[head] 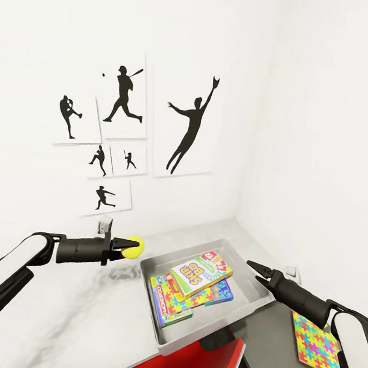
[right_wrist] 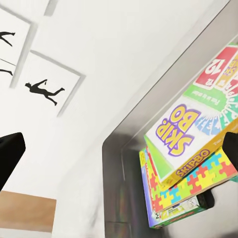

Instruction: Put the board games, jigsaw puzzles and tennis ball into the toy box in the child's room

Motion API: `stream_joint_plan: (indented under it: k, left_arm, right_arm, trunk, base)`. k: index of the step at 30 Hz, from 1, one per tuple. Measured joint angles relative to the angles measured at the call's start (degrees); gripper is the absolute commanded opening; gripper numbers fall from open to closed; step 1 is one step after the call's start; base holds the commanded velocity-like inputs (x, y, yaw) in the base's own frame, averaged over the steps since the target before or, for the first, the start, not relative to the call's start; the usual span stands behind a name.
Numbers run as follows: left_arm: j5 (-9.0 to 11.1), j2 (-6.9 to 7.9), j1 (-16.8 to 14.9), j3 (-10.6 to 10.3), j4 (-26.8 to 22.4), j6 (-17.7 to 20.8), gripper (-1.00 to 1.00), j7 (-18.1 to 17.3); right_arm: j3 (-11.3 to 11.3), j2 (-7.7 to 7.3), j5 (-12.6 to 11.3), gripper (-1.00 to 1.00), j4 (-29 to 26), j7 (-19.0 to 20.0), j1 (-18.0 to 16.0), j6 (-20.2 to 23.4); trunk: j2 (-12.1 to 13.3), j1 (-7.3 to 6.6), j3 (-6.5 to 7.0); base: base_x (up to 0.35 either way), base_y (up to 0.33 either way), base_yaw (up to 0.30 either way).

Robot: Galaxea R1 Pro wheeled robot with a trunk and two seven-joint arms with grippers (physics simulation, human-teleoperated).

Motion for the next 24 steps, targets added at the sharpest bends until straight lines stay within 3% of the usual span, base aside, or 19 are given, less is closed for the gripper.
stream_joint_plan:
  k: [2, 4, 5, 6, 8, 10, 13, 16, 19, 24]
  left_arm:
    - [-0.7, -0.24, 0.0, -0.2, 0.0, 0.0, -1.0, 0.4]
    - [-2.8, -1.67, -0.1, -0.4, -0.2, -0.1, -1.0, 1.1]
    - [-4.1, -3.17, -0.2, -0.4, -0.3, -0.1, -1.0, 1.5]
    - [-6.3, -5.98, -0.2, -0.5, -0.3, -0.1, -1.0, 2.2]
    - [-10.3, -9.98, -0.3, -0.5, -0.4, 0.0, -1.0, 3.4]
    - [-16.0, -14.17, -0.4, -0.5, -0.5, 0.0, -1.0, 5.2]
    - [-23.1, -19.08, -0.4, -1.1, -0.6, 0.0, -1.0, 7.0]
    - [-28.9, -22.9, -0.4, -3.8, -0.4, 0.0, -1.0, 10.3]
    - [-30.7, -25.0, -0.4, -5.1, -0.3, 0.0, -1.0, 14.6]
    - [-31.3, -28.97, -0.4, -7.1, 1.8, -0.1, -1.0, 23.0]
  right_arm:
    - [0.0, 0.0, 0.0, 1.0, 0.0, 0.0, 0.0, 0.0]
    - [0.0, -0.07, 0.0, 1.0, 0.0, 0.0, 0.0, 0.0]
    - [-0.1, -0.11, 0.0, 1.0, 0.0, 0.0, 0.0, 0.0]
    - [-0.2, -0.14, 0.0, 1.0, 0.0, 0.1, 0.0, 0.0]
    - [-0.3, -0.16, 0.1, 1.0, 0.0, 0.1, 0.0, 0.0]
    - [-0.3, -0.21, 0.1, 1.0, 0.0, 0.1, 0.0, 0.0]
    - [-0.5, -0.29, 0.3, 1.0, 0.0, 0.0, 0.0, 0.0]
    - [-1.3, -0.34, 0.4, 1.0, 0.0, 0.0, 0.0, 0.0]
    - [-2.0, -0.35, 0.4, 1.0, 0.0, -0.1, 0.0, 0.0]
    - [-2.7, -0.35, 2.0, 1.0, 0.0, -0.2, 0.1, -0.1]
  trunk:
    - [0.0, 0.0, 0.0]
    - [0.0, 0.0, 0.0]
    - [0.0, 0.0, 0.0]
    - [0.0, 0.0, 0.0]
    - [0.0, 0.0, 0.0]
    - [0.0, 0.0, 0.0]
    - [0.0, 0.0, 0.0]
    - [0.0, 0.0, 0.0]
    - [0.0, 0.0, 0.0]
    - [0.0, 0.0, 0.0]
  base:
    - [0.0, 0.0, 0.0]
    - [0.0, 0.0, 0.0]
    - [0.0, 0.0, 0.0]
    - [0.0, 0.0, 0.0]
    - [0.0, 0.0, 0.0]
    - [0.0, 0.0, 0.0]
    - [0.0, 0.0, 0.0]
    - [0.0, 0.0, 0.0]
    - [0.0, 0.0, 0.0]
    - [0.0, 0.0, 0.0]
